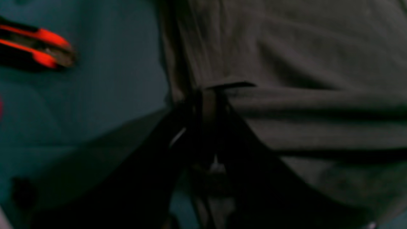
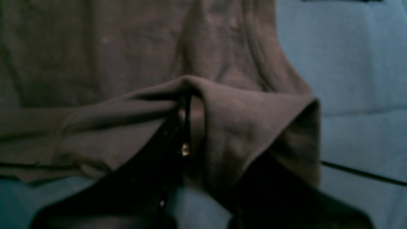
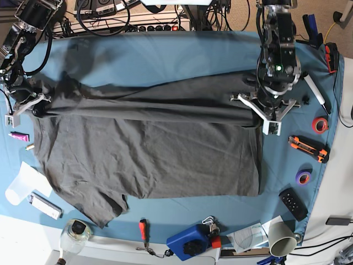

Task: Fold the T-shirt properly
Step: 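Carry the folded edge across the shirt body with both grippers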

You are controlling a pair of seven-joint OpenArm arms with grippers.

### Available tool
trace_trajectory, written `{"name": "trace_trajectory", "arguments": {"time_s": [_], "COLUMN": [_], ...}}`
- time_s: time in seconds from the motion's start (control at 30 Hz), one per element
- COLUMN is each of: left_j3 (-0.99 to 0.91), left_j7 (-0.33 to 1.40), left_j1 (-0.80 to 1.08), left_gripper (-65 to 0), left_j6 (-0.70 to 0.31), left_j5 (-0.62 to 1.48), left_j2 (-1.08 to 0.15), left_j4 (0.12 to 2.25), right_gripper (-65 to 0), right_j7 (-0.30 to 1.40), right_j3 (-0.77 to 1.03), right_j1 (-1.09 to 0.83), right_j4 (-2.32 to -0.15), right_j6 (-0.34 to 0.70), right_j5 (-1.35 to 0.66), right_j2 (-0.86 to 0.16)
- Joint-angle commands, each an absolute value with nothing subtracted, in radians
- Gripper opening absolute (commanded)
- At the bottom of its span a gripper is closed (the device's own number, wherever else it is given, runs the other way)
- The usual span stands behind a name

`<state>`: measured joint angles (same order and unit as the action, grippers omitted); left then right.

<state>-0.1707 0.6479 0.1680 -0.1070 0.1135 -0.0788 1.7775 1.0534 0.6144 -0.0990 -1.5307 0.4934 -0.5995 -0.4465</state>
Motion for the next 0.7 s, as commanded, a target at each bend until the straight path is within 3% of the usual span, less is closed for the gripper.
{"name": "trace_trajectory", "arguments": {"time_s": [0.0, 0.3, 0.67], "left_j3": [-0.172, -0.172, -0.172], "left_j7": [0.627, 0.627, 0.627], "left_j1": [0.144, 0.099, 0.099], "left_gripper": [-65.0, -65.0, -65.0], "left_j6": [-0.104, -0.101, -0.101], "left_j5": [0.111, 0.108, 0.108], "left_j2": [-0.086, -0.086, -0.086], "left_j4": [1.769, 1.728, 1.728], "right_gripper": [-65.0, -65.0, -65.0], "right_j7": [1.028, 0.994, 0.965], "right_j3": [0.62, 0.545, 0.517], "right_j1": [-0.081, -0.064, 0.097], "right_j4": [-1.542, -1.502, -1.376], "right_j6": [0.488, 0.488, 0.475], "right_j5": [-0.601, -0.572, -0.55], "right_j2": [-0.474, -0.474, -0.474]}}
